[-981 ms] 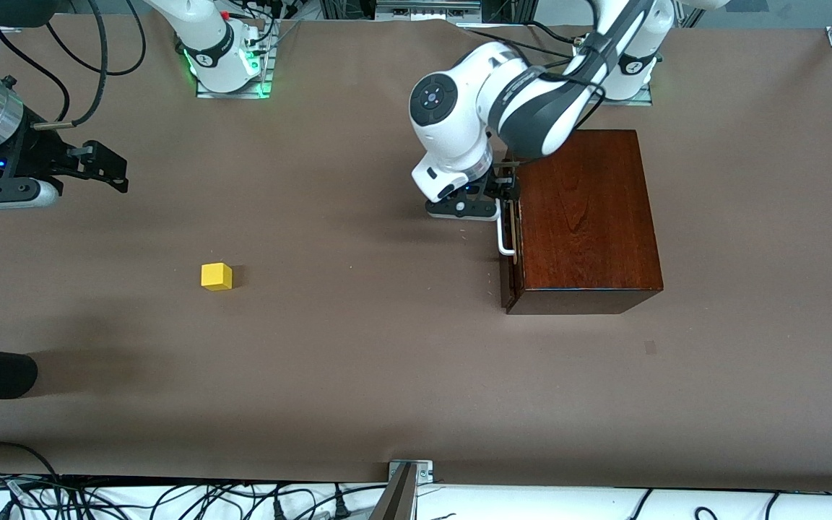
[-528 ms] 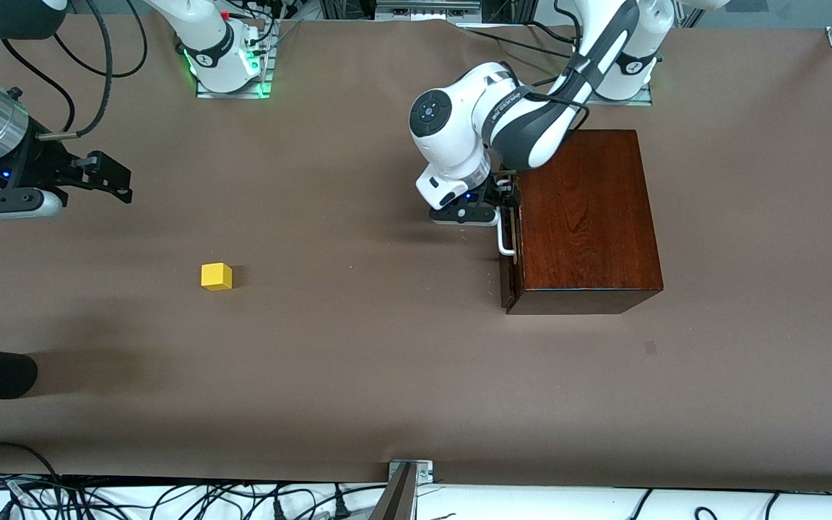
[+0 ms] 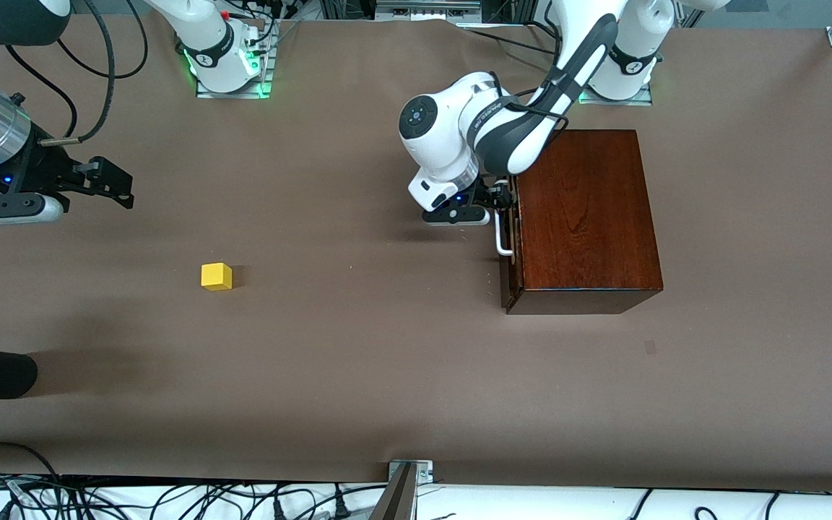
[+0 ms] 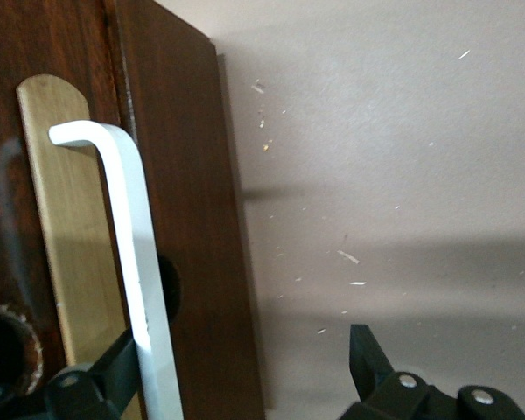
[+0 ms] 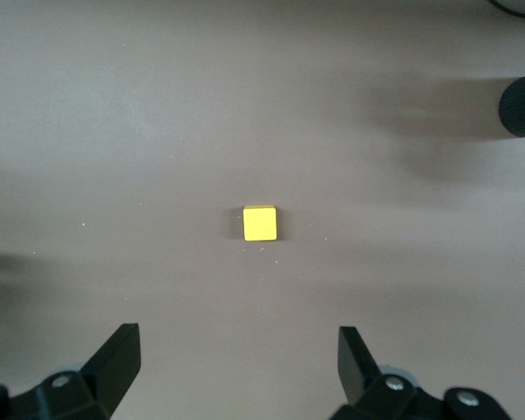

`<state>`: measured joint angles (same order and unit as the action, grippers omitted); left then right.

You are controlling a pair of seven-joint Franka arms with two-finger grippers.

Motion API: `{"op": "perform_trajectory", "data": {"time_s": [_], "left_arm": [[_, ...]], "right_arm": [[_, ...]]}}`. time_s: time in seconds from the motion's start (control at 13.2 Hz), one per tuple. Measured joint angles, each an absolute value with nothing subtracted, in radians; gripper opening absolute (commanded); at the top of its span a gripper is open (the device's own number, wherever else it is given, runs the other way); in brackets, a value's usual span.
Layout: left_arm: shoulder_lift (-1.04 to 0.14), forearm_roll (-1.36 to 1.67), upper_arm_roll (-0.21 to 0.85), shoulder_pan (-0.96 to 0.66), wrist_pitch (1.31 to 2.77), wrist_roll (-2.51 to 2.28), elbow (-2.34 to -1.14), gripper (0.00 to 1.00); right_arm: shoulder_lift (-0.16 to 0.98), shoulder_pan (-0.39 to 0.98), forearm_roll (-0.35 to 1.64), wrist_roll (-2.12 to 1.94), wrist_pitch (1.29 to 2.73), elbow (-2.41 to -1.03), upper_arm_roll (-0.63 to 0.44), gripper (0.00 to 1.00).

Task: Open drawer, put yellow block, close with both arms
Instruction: 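Pull the drawer open with the left gripper while the right gripper reaches the cube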

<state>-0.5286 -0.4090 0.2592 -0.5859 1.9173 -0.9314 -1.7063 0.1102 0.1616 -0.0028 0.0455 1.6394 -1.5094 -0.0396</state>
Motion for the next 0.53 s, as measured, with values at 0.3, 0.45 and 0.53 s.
{"op": "perform_trajectory", "data": {"time_s": [0.3, 0.45, 0.53], "left_arm": [[-0.537, -0.41, 0.258, -0.603, 2.023, -0.987, -1.705, 1.0], [-0.55, -0.41, 0.254, -0.62, 2.042, -1.035, -1.693, 1.0], [-0.558, -0.411, 0.249, -0.629, 2.042, -1.058, -1.68, 1.0]], "right_arm": [[0.114, 0.161, -0.003, 0.01, 1.64, -1.509, -0.041, 1.0], [0.127, 0.151, -0.003, -0.024, 1.64, -1.509, -0.047, 1.0], [0.137, 0.144, -0.003, -0.031, 1.641, -1.509, -0.051, 1.0]]}}
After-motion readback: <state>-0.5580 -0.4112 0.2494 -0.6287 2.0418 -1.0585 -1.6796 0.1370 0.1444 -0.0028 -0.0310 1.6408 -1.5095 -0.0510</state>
